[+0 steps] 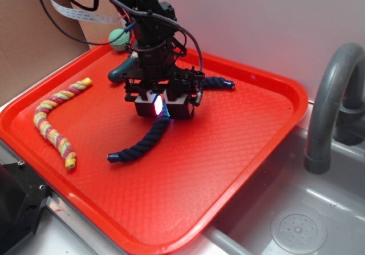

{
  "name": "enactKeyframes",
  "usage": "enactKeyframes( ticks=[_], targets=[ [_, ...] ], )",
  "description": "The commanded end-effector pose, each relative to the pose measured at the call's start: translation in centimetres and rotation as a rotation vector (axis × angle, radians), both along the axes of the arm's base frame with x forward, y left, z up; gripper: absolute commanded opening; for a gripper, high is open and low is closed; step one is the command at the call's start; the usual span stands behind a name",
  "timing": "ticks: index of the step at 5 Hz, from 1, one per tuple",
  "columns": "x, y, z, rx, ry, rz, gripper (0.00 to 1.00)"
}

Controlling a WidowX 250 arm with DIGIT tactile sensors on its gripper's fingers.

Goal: Grab the blue rope.

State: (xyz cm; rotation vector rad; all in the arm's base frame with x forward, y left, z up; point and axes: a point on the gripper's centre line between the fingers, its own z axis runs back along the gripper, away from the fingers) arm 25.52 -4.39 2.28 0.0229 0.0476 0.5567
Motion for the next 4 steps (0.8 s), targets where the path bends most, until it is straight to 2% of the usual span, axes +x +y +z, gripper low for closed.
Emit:
enactKeyframes(
  ticks=[1, 3, 4],
  targets=[
    [-2.1, 2.4, 9.5, -0.025, -0.032, 0.082, 0.00],
    [-4.2, 1.7, 19.4, -0.031, -0.085, -0.127, 0.00],
    [-5.4, 1.8, 22.8, -0.011, -0.126, -0.304, 0.00]
  ],
)
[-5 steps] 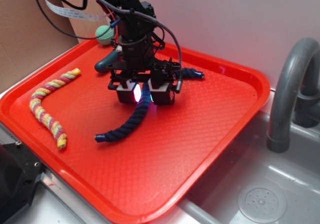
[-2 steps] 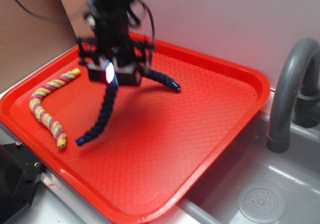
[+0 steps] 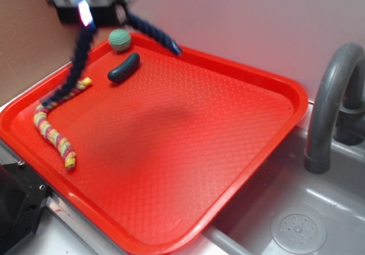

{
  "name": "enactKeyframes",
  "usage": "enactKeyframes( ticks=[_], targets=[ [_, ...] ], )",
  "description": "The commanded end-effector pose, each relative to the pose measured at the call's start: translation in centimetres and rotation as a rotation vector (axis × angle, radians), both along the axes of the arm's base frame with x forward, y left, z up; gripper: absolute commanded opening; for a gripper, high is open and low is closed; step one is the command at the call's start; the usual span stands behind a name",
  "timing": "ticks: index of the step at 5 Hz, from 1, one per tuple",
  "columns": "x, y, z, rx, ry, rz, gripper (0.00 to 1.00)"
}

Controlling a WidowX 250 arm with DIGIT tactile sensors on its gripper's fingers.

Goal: Grab the blue rope.

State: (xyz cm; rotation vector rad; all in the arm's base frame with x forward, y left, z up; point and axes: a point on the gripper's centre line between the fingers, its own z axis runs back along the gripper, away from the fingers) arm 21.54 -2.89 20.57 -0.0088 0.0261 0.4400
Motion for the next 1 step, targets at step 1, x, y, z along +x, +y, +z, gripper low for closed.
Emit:
enactKeyframes(
  ticks=[1],
  targets=[
    [-1.46, 0.94, 3.35, -0.045, -0.074, -0.204, 0.00]
  ],
)
